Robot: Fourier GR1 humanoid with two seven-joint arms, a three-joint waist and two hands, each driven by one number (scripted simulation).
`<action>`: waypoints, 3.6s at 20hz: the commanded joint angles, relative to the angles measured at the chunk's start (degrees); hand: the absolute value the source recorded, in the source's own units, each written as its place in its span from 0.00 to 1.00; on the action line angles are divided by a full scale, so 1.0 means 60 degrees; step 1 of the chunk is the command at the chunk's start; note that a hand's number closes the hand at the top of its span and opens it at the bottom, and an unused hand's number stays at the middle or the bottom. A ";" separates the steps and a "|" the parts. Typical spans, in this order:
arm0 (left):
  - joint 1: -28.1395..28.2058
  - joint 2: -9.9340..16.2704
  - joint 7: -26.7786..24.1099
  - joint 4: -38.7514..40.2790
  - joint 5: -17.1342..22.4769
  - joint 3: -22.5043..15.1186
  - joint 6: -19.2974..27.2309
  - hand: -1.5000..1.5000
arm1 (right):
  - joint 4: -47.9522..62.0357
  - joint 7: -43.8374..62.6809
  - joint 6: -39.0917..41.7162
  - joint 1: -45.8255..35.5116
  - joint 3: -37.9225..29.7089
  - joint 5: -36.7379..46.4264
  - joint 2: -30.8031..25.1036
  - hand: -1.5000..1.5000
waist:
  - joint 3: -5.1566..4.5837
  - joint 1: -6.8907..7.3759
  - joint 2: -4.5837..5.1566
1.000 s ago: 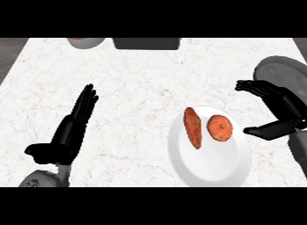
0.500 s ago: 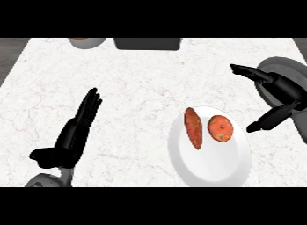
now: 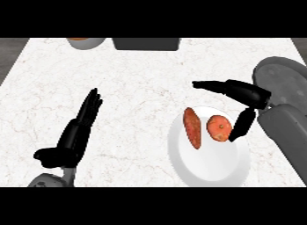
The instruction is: Pick the sweet potato from the plate and place it in the pan
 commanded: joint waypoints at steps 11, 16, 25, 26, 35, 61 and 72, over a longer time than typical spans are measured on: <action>0.0170 -0.0597 0.0908 -0.0704 -0.0817 0.0190 0.0093 0.50 | 0.0194 0.0991 -0.0011 0.0169 0.0449 0.2751 0.1275 0.00 | 0.0005 -0.0083 -0.0013; 0.0470 -0.0442 0.0290 -0.0355 -0.0658 0.0790 -0.0912 0.50 | 0.0717 0.0453 -0.0350 0.0276 -0.0131 0.3453 0.1503 0.00 | 0.0004 -0.0076 -0.0006; 0.0537 -0.1108 0.0551 -0.0593 -0.1222 0.0842 -0.0836 0.50 | 0.1718 0.0086 -0.1112 0.0535 -0.0674 0.4280 0.2575 0.00 | 0.0006 -0.0068 -0.0003; 0.0431 -0.1008 0.0116 -0.0070 -0.1171 0.1040 -0.1157 0.50 | 0.2068 0.0205 -0.1087 0.0209 -0.0808 0.4291 0.2833 0.00 | 0.0005 -0.0063 0.0003; 0.0575 -0.1277 -0.0352 0.0176 -0.1566 0.1294 -0.1356 0.50 | 0.3540 0.0043 -0.1486 -0.0264 -0.0980 0.5303 0.3302 0.00 | 0.0004 -0.0068 0.0001; 0.0969 -0.1362 0.0489 -0.0495 -0.1610 0.1639 -0.1234 0.50 | 0.2437 0.4036 -0.5599 0.0074 -0.3352 0.5591 0.2941 1.00 | -0.0039 -0.0730 -0.0296; 0.0797 -0.1218 0.0445 -0.0394 -0.1685 0.1864 -0.1285 0.50 | -0.4126 0.6938 -0.5787 0.2147 -0.3617 0.5345 0.2992 1.00 | -0.0018 -0.0659 -0.0193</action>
